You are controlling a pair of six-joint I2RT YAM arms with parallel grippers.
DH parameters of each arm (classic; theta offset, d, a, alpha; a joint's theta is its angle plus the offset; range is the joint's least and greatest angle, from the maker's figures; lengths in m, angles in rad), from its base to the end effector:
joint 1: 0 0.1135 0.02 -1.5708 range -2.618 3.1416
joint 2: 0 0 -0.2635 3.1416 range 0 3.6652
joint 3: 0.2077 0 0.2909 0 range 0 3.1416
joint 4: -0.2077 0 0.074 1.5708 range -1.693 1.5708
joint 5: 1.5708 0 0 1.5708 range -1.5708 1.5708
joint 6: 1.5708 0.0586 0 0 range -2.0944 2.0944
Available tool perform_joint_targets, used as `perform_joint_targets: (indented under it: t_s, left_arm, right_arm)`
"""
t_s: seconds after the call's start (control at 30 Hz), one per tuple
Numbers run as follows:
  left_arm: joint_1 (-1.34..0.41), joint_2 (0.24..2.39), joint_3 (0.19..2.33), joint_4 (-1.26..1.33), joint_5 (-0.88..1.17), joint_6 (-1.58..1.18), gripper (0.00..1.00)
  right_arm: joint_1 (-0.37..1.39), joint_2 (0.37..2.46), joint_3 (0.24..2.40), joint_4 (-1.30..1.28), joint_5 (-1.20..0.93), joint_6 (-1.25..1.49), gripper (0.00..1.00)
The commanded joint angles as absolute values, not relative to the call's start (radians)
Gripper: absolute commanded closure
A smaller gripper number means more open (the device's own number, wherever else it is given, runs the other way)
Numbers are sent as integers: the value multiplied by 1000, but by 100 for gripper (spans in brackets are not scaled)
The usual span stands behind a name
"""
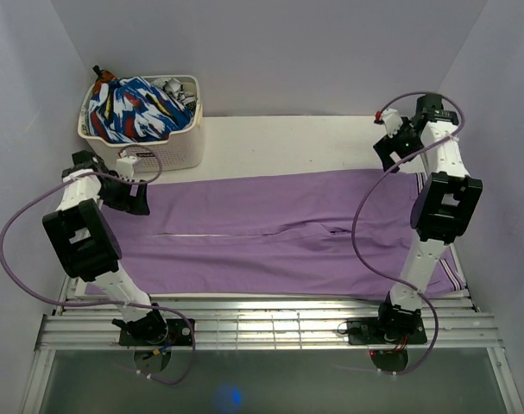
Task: Fold and stack the trousers
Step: Flatten the trousers out
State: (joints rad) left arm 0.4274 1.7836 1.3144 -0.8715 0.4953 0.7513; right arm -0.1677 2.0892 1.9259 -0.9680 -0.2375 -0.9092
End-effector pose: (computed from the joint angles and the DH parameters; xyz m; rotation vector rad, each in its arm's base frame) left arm 0.3622 0.1344 0.1736 0.5042 2.6054 -0.3872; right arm 0.4922 -0.0693 0.2368 -1.0241 2.4399 -0.0320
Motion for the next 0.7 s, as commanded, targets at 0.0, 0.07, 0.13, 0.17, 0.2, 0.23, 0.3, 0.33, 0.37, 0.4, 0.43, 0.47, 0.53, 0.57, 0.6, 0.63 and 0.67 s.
perform_joint_targets:
  t_s: [0.0,0.07,0.13,0.17,0.2,0.23,0.3,0.33,0.37,0.4,0.43,0.47,0.53,0.57,0.6,0.63,0.67]
  left_arm:
    - [466,1694,1405,-916,647,790,2]
    - [495,1690,1437,-916,744,773,2]
    - [506,1692,1451,-916,791,746,2]
    - [512,1692,1453,-916,837,741,2]
    - [514,1690,1456,-919,854,739,2]
    - [515,1689,1456,-919,864,738,2]
    - [520,1687,1459,-910,884,736,2]
    - [526,1686,1459,-899,893,733,2]
    - [546,1686,1459,-875,920,723,2]
    - [558,1687,1465,-862,933,719,2]
    - [569,1692,1470,-845,939,715,2]
    - [584,1707,1476,-832,939,710,6]
    - [592,1733,1514,-821,922,727,8]
    - [597,1747,1526,-816,917,735,9]
    - [598,1785,1552,-777,901,753,10]
    - [598,1799,1552,-776,900,759,11]
    - [598,1812,1558,-763,900,765,11]
  right_arm:
    - [-190,2186,2094,-1043,-145,-1066,4]
    - [-198,2233,2100,-991,-89,-1116,7]
    - [-216,2265,2076,-919,-67,-1143,10]
    - [-222,2278,2071,-905,-78,-1150,10]
    - [-229,2290,2066,-890,-87,-1164,11]
    - [-239,2315,2063,-868,-92,-1173,11]
    - [-250,2338,2051,-851,-113,-1196,12]
    - [-258,2362,2049,-844,-120,-1204,12]
    - [-261,2374,2045,-842,-133,-1209,12]
    - [-262,2384,2037,-844,-136,-1218,14]
    - [-265,2396,2025,-844,-137,-1241,16]
    - [-265,2399,2008,-844,-137,-1253,18]
    - [-265,2399,1954,-848,-140,-1293,27]
    - [-264,2399,1939,-850,-143,-1304,31]
    - [-261,2396,1906,-873,-161,-1330,40]
    - [-261,2396,1905,-873,-161,-1330,44]
    - [-256,2393,1898,-883,-166,-1338,47]
